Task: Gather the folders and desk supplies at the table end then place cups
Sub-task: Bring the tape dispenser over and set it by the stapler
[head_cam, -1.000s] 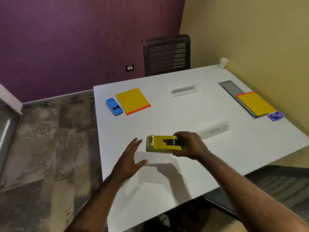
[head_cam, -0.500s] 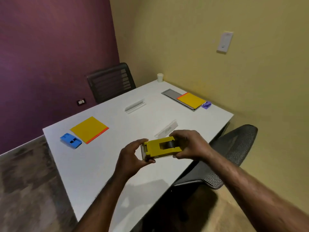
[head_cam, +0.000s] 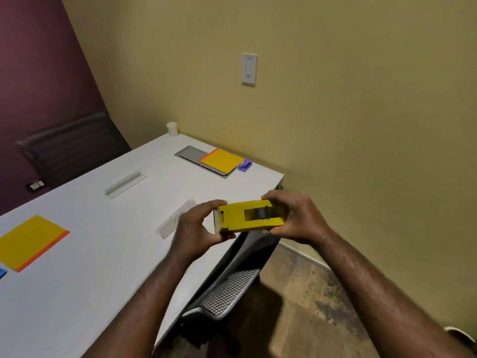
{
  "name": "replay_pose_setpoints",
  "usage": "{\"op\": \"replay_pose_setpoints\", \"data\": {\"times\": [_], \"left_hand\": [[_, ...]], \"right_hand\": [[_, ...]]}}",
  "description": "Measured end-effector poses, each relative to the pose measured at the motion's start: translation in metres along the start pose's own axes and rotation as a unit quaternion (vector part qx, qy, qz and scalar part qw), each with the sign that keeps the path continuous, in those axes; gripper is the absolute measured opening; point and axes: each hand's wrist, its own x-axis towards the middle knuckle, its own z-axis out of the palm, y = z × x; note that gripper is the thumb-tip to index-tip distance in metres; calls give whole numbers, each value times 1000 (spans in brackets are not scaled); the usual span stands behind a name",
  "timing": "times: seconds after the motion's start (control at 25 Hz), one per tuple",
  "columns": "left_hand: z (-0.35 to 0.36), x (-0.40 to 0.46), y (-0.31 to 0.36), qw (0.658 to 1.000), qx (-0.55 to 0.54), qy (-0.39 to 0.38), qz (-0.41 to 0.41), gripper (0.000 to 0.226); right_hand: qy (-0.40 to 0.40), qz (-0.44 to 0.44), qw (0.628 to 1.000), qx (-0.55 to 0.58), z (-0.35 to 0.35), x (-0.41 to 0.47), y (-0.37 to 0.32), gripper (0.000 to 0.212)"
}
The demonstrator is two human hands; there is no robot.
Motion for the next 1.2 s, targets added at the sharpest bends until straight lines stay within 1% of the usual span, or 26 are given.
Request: {"op": "replay_pose_setpoints", "data": {"times": [0.12,0.24,0.48,0.6,0.68,0.72,0.8,0.92,1.2], "left_hand": [[54,37,22,1000,1,10,0,72],[94,68,35,1000,2,9,-8,72],[146,113,42,998,-31,44,-17,70],[163,144,31,996,-55,60,-34,70],[174,162,22,994,-69,69,-45,72],[180,173,14,994,-70,71,-49,73],[191,192,-5,993,-69,75,-62,74],[204,219,-37,991,-66,79,-86,73],[216,262,-99,985,-23,89,-144,76]], "right_hand": [[7,-4,1000,-1,-36,8,59,69],[11,-3,1000,1,-61,17,103,70],[20,-28,999,1,-85,42,162,73],[60,-25,997,49,-89,62,192,81],[86,-7,992,87,-84,78,215,83],[87,6,991,99,-81,89,227,83],[73,26,991,112,-70,113,249,82],[56,34,990,126,-49,154,280,81],[-28,44,988,144,-6,235,318,89]]}}
